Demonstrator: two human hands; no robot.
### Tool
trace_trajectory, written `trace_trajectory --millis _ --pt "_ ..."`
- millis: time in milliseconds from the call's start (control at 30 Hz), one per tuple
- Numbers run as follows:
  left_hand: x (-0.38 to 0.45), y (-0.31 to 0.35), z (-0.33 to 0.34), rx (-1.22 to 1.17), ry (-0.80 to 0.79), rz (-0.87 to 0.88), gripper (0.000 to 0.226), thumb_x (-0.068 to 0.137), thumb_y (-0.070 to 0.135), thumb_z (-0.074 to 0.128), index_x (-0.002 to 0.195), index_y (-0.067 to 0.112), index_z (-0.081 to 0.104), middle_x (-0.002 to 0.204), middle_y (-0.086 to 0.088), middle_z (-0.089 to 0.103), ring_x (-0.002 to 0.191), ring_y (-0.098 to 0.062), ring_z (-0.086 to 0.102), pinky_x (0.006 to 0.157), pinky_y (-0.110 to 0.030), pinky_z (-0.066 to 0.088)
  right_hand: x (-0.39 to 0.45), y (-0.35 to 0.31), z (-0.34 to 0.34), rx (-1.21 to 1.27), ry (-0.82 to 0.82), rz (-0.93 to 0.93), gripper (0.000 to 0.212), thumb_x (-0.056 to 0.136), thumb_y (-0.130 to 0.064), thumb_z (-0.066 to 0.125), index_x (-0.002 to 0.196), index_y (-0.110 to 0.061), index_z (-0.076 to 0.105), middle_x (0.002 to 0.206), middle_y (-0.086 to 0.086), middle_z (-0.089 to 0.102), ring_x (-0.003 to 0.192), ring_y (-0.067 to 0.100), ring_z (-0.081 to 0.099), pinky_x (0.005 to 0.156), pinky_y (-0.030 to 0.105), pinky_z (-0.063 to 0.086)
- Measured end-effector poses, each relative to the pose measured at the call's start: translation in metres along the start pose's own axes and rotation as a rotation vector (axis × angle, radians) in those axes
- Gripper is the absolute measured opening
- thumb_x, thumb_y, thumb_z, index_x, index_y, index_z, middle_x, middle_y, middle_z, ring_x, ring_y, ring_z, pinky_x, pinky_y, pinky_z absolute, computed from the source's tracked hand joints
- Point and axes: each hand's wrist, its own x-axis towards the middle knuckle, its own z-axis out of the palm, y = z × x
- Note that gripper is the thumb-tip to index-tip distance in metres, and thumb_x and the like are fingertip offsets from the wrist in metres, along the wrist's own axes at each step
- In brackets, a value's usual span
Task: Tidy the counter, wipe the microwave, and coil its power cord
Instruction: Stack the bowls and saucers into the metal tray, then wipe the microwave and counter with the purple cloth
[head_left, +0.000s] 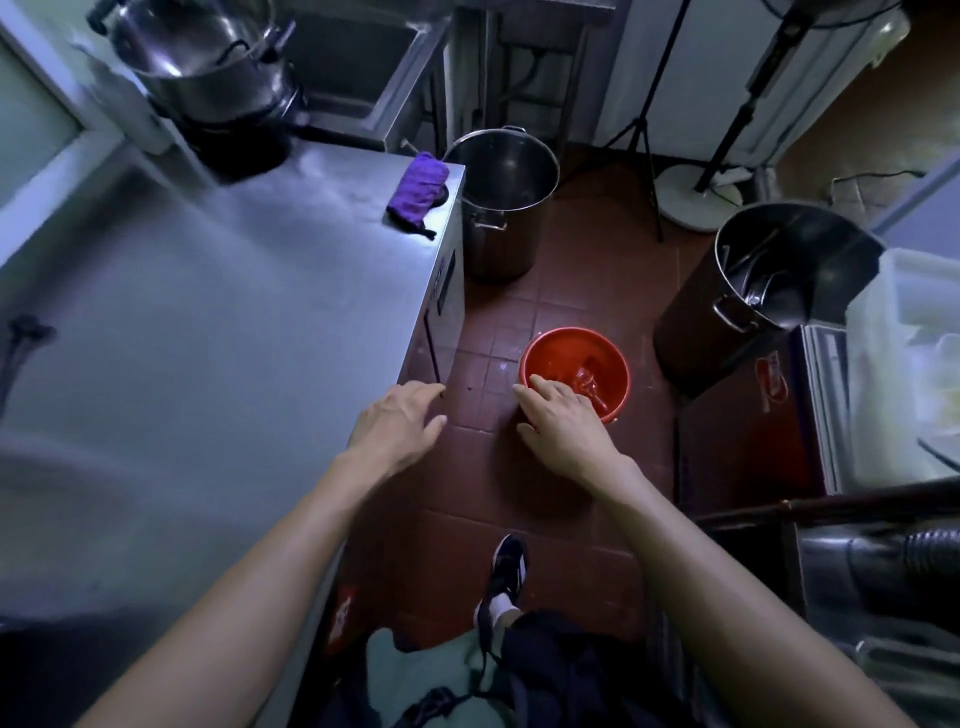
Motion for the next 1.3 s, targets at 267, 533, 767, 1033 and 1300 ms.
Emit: trace_trajectory --millis 267,533,767,1033,1300 --pt "0.059 0.005 -0.014 -0.023 0.037 -0.085 0.054 0.097 0.041 0.052 0.149 0.032 0.038 0.148 0.005 0.047 0.131 -0.023 0.048 0.097 -0.042 0.046 0.067 0.037 -0.031 0.015 -0.030 -0.035 0.060 0.096 -0.032 0.053 0.152 -0.028 0.030 0.161 0.006 0.027 0.148 0.028 0.024 0.113 0.052 0.029" --pt "0.125 -0.015 -0.026 -0.078 0.059 -0.146 0.051 0.097 0.040 0.052 0.147 0.029 0.043 0.147 0.005 0.048 0.129 -0.024 0.050 0.099 -0.041 0.045 0.151 0.033 -0.047 -0.013 -0.078 -0.097 0.063 0.094 -0.029 0.054 0.152 -0.026 0.031 0.161 0.007 0.026 0.148 0.029 0.024 0.114 0.047 0.028" --pt "0.193 -0.068 -0.042 -0.214 0.185 -0.213 0.052 0.095 0.031 0.054 0.146 0.025 0.045 0.147 0.001 0.050 0.129 -0.025 0.050 0.101 -0.040 0.044 0.250 0.016 -0.066 -0.136 -0.139 -0.184 0.063 0.094 -0.030 0.055 0.152 -0.028 0.029 0.161 0.011 0.026 0.147 0.032 0.025 0.113 0.051 0.029" --pt "0.264 -0.102 -0.074 -0.273 0.192 -0.251 0.049 0.096 0.030 0.054 0.144 0.022 0.047 0.144 -0.001 0.050 0.127 -0.026 0.048 0.101 -0.042 0.045 0.351 0.005 -0.098 -0.208 -0.124 -0.229 0.068 0.089 -0.031 0.063 0.150 -0.025 0.033 0.155 0.007 0.031 0.141 0.031 0.031 0.105 0.047 0.037" --pt "0.323 -0.116 -0.074 -0.299 0.157 -0.267 0.047 0.097 0.028 0.054 0.143 0.020 0.050 0.142 -0.001 0.052 0.127 -0.026 0.049 0.102 -0.040 0.043 0.435 0.002 -0.102 -0.217 -0.155 -0.282 0.073 0.087 -0.027 0.066 0.151 -0.025 0.029 0.162 0.010 0.016 0.149 0.032 0.013 0.112 0.051 0.031"
